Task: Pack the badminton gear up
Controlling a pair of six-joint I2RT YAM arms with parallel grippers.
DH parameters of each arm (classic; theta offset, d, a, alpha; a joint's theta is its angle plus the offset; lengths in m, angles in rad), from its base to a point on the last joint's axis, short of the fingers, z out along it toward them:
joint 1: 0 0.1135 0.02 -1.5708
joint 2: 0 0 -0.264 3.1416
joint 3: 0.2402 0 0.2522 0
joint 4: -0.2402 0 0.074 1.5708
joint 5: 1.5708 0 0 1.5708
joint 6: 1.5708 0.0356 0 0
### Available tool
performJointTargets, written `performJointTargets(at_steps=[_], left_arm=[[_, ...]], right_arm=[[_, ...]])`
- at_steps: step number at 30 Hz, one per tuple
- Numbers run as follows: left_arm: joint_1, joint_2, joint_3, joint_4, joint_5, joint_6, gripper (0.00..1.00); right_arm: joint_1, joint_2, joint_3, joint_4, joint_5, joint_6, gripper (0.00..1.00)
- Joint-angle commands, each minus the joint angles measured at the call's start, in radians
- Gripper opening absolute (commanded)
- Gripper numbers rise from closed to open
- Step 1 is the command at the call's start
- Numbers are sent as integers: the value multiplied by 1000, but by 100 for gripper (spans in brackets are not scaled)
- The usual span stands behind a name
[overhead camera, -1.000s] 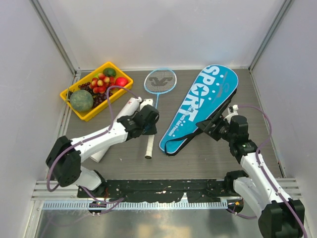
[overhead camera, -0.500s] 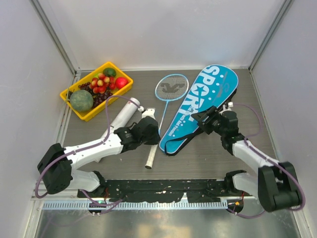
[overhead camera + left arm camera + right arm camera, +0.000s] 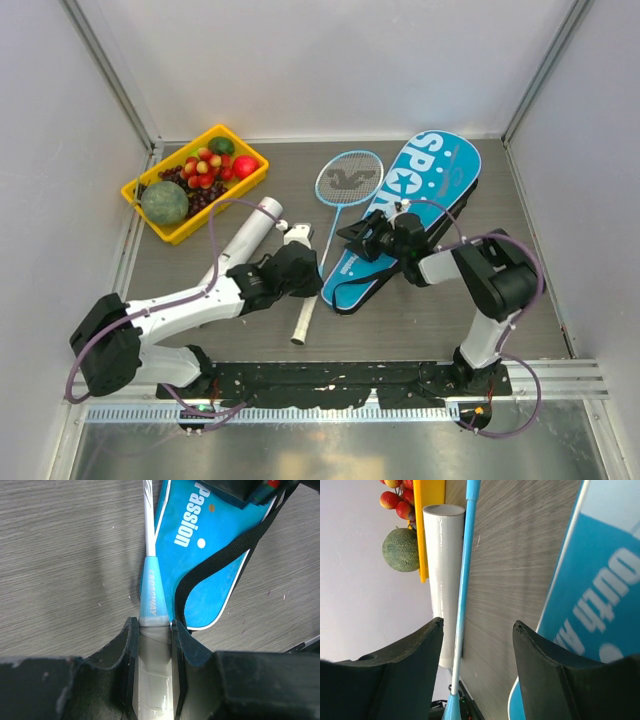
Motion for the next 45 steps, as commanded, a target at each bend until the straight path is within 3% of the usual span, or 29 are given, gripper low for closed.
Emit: performJointTargets(at_steps=[1, 8, 13, 17, 20, 25, 29, 33, 37, 39, 45], left_arm=[[-4, -58, -23, 109, -23, 33, 0], [-4, -86, -78, 187, 33, 42, 0], [-4, -111, -75, 186, 42, 49, 0], [-4, -147, -85, 181, 65, 58, 4], [-4, -199, -101, 179, 77, 70, 18], [-5, -295, -117, 150, 92, 116, 60], [-5, -374, -83, 75, 91, 229, 75], [-5, -390, 26, -76, 60, 395, 75], [-5, -341, 118, -166, 77, 502, 70], [-5, -303, 138, -169, 89, 524, 69], [-54, -168, 139, -72, 96, 547, 68]], right_arm=[[10, 121, 101, 237, -116, 83, 61], [29, 205, 177, 236, -175, 62, 55], [33, 204, 168, 257, -162, 82, 23], [32, 159, 171, 247, -158, 77, 5], [32, 122, 164, 228, -146, 76, 5], [18, 20, 93, 231, -135, 88, 5], [-22, -123, 10, 202, -147, 103, 5], [-81, -337, -71, 17, -190, -11, 5], [-160, -645, -149, -330, -195, -139, 5], [-193, -858, -168, -570, -169, -202, 6], [-272, -1231, -179, -1039, -127, -322, 5]])
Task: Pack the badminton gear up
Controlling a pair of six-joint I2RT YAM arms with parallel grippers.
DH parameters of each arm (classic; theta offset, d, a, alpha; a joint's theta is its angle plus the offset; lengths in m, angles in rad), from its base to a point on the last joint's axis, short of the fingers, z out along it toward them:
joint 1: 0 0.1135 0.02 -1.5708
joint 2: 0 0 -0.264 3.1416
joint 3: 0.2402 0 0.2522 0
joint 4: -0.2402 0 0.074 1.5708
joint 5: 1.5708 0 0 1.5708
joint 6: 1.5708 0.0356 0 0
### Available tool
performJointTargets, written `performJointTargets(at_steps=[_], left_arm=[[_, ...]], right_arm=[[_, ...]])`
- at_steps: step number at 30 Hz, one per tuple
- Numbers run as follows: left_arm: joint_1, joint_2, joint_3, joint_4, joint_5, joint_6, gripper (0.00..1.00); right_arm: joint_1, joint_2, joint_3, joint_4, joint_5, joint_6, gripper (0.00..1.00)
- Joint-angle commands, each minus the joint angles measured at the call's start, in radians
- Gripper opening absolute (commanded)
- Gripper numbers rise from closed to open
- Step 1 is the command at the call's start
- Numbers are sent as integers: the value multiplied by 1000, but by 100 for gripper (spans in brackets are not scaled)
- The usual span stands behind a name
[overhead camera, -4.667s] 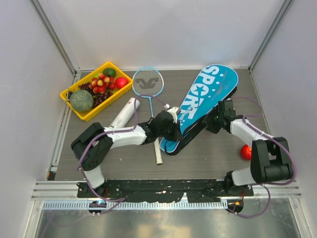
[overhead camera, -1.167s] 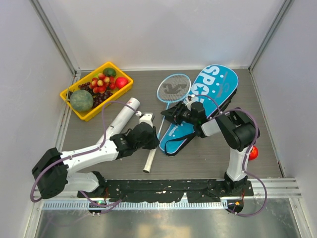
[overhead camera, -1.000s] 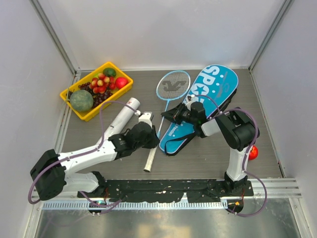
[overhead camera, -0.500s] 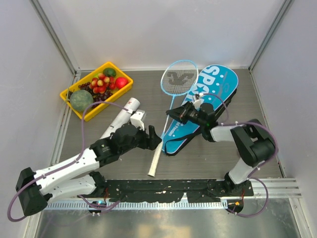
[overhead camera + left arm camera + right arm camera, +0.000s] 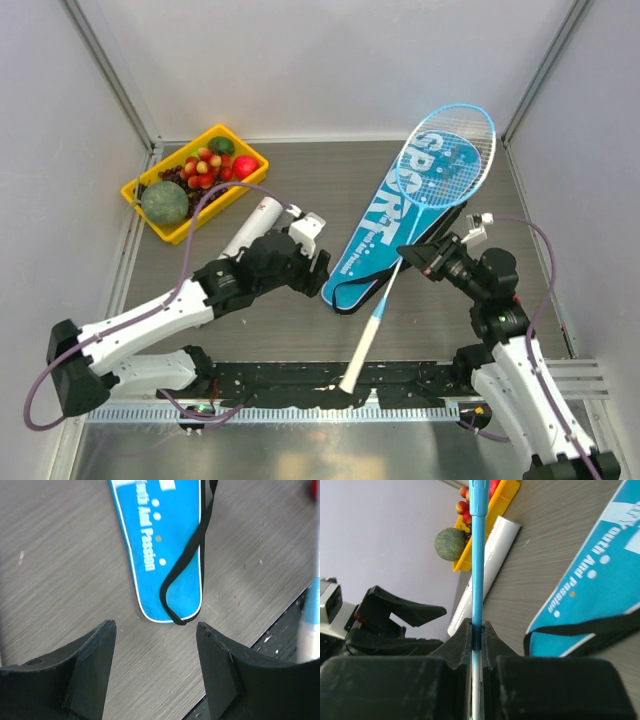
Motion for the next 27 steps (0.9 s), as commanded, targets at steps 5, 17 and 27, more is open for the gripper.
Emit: performJointTargets(at_steps=[5, 17, 27], left_arm=[[-108, 218, 28, 134, -37, 89, 68], [-221, 579, 138, 269, -58, 129, 71], [-226, 755, 247, 218, -210, 135, 64]], right_arm=[[-37, -357, 60, -664, 150, -193, 5], [-37, -535, 186, -944, 296, -231, 6], [-37, -558, 160, -945, 285, -231, 5]])
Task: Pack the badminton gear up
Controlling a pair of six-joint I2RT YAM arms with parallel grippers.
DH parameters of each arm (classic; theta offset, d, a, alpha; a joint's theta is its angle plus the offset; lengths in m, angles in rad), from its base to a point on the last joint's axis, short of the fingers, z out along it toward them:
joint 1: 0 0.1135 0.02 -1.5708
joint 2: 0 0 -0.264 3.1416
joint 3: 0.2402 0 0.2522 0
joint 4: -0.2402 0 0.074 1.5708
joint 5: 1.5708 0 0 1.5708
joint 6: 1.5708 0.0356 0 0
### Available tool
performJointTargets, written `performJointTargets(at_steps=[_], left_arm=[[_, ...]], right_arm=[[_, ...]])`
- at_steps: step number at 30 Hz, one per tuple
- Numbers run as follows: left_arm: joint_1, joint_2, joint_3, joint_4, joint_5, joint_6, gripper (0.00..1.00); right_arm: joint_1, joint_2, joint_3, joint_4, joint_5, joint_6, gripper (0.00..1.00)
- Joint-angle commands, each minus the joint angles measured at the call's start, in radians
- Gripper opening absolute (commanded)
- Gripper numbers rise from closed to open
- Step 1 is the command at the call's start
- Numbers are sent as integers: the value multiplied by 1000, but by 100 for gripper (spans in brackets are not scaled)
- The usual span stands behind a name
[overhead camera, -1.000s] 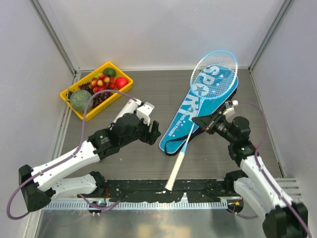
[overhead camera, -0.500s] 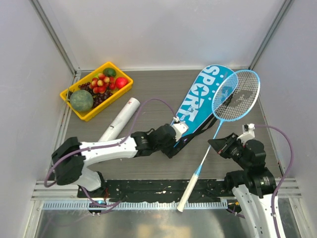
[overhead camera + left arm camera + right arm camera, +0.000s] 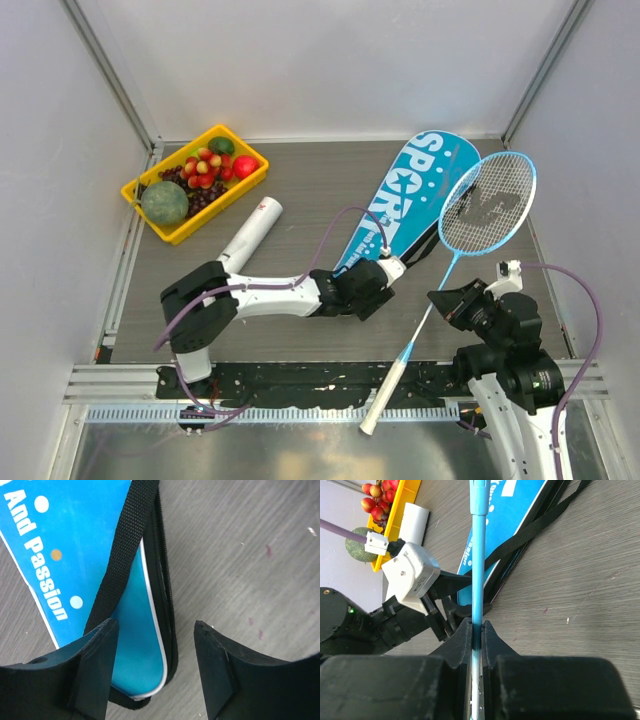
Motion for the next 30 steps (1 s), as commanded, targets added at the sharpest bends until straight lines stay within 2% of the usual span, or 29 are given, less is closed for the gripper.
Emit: performJointTargets(at_steps=[1, 5, 7, 8, 10, 11, 17, 23, 30], left_arm=[[-3, 46, 70, 9, -115, 10, 62], [-3, 72, 76, 13, -137, 4, 48], [-1, 69, 79, 7, -149, -4, 34], [-1, 63, 79, 8, -151, -6, 22], [-3, 50, 79, 7, -158, -3, 6], [-1, 43, 82, 5, -175, 0, 1], [7, -9, 113, -67, -275, -50, 0], [40, -63, 173, -174, -201, -173, 0], [118, -92, 233, -254, -44, -285, 0]], right_arm=[[-3, -16, 4, 48, 5, -1, 5], [-1, -19, -23, 74, -18, 18, 5], [-1, -22, -29, 74, -18, 18, 5], [-1, -22, -34, 74, -18, 16, 5], [-1, -27, -51, 77, -30, 19, 5], [-1, -31, -60, 88, -38, 25, 5], [-1, -21, -105, 93, -77, 22, 5], [0, -7, -138, 79, -43, 44, 5], [-1, -47, -206, 77, -127, 87, 5]])
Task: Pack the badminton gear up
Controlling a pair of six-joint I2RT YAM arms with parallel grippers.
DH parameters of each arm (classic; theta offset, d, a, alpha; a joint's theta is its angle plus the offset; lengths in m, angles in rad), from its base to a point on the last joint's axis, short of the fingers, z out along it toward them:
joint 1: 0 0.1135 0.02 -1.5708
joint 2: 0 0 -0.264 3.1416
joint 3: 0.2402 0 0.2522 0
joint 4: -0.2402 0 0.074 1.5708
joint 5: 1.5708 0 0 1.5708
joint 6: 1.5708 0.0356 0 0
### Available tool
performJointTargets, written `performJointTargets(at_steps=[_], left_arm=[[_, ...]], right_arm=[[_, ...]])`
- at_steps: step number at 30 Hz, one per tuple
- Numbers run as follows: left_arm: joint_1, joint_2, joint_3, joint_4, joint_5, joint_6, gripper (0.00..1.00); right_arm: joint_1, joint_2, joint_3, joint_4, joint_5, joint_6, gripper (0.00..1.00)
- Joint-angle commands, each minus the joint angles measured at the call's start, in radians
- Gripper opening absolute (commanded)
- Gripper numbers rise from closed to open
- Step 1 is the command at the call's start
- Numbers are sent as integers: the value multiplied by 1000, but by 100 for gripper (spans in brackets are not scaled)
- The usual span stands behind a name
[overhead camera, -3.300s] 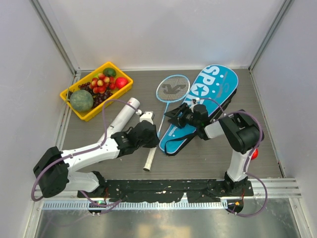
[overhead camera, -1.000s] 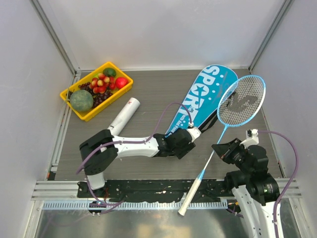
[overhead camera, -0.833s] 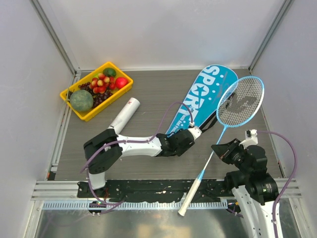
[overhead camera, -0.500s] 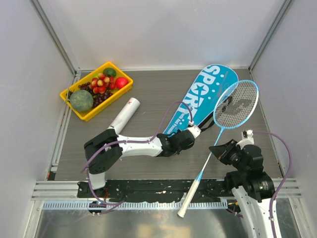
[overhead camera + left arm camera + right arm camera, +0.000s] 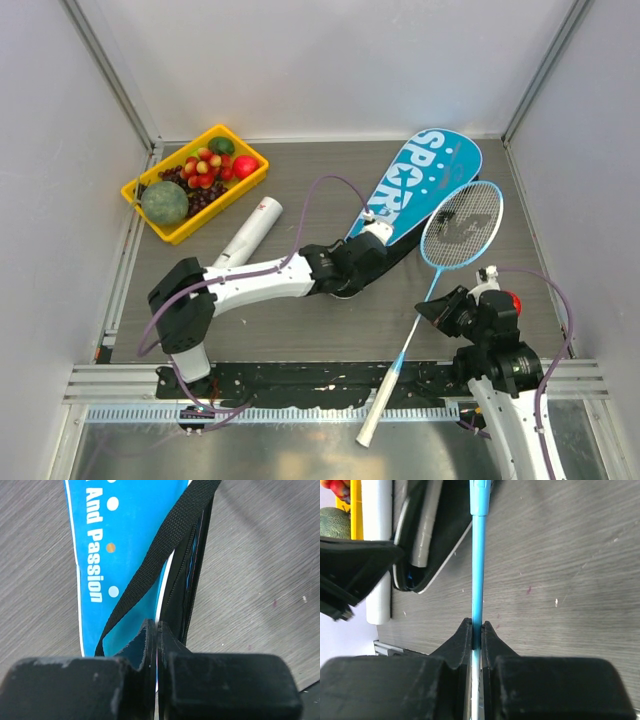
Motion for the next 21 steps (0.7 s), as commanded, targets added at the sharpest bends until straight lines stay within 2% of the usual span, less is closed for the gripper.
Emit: performJointTargets(at_steps=[1, 8, 13, 21], left_arm=[[59, -60, 70, -52, 121, -112, 0], [69, -81, 64, -37, 117, -147, 0], [76, -77, 70, -37, 141, -198, 0], [78, -83, 90, -34, 143, -205, 0]], right_arm=[[-1, -35, -13, 30, -65, 36, 5], [-1, -73, -74, -20, -151, 56, 5], [-1, -182, -101, -30, -171, 128, 5], [-1, -202, -136, -7, -258, 188, 5]])
